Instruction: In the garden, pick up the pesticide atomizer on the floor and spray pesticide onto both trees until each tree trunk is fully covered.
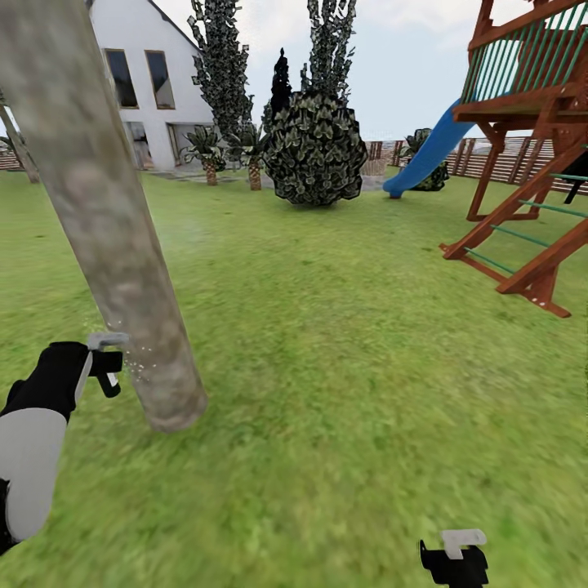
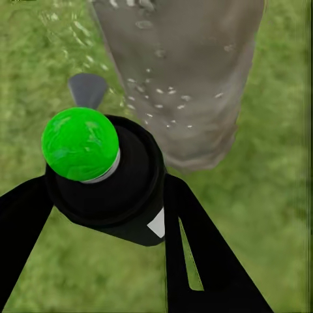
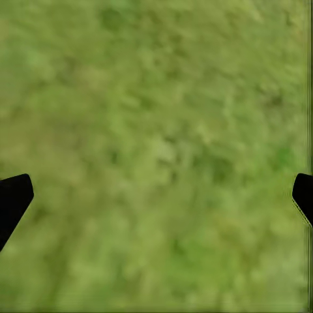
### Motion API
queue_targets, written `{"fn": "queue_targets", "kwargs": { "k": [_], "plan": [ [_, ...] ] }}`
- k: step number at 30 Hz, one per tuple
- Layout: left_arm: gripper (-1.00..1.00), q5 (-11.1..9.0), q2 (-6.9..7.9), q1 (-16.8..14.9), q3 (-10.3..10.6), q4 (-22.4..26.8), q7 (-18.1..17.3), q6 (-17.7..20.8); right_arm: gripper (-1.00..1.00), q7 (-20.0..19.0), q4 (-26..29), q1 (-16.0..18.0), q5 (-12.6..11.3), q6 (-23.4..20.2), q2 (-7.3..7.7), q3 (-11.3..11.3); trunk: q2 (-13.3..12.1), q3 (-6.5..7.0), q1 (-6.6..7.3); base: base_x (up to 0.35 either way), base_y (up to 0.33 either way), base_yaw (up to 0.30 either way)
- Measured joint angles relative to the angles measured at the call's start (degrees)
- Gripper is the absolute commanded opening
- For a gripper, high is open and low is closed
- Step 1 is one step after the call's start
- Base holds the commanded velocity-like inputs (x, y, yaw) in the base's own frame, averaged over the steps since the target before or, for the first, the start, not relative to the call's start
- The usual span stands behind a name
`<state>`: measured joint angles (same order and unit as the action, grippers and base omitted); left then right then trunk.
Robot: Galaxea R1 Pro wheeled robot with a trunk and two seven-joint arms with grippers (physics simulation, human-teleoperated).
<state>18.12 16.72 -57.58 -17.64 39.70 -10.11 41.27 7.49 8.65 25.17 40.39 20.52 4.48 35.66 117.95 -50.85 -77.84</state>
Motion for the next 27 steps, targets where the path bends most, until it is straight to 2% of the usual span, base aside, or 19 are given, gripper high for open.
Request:
{"fn": "queue_targets", "kwargs": {
  "k": [6,13,17,23,27],
  "plan": [
    [-1.00,0.16,0.14,0.69,0.13,-0.15,0.00,-0.08,1.00,0.00,0.00,0.00,0.04,0.00,0.00,0.00,0.00,0.00,0.01,0.028,-0.272,0.000],
    [-1.00,0.24,0.38,0.94,0.18,-0.66,0.09,-0.15,1.00,0.00,0.00,0.00,-0.03,0.00,0.00,0.00,0.00,0.00,0.02,0.210,-0.212,0.017],
    [-1.00,0.16,0.38,0.94,0.18,-0.30,0.17,-0.12,1.00,0.00,-0.01,0.01,-0.04,-0.01,-0.09,0.00,0.00,0.00,0.01,0.172,-0.215,0.240],
    [-1.00,0.22,0.38,0.95,0.19,-0.18,0.17,-0.07,1.00,0.01,-0.01,0.01,-0.03,-0.01,-0.09,0.00,0.00,0.00,0.00,0.010,-0.270,0.271],
    [-1.00,0.25,0.29,0.94,-0.03,-0.46,0.46,-0.12,1.00,-0.07,0.00,0.00,-0.04,0.00,-0.05,0.00,0.00,0.00,0.01,0.081,-0.271,0.043]
  ]
}}
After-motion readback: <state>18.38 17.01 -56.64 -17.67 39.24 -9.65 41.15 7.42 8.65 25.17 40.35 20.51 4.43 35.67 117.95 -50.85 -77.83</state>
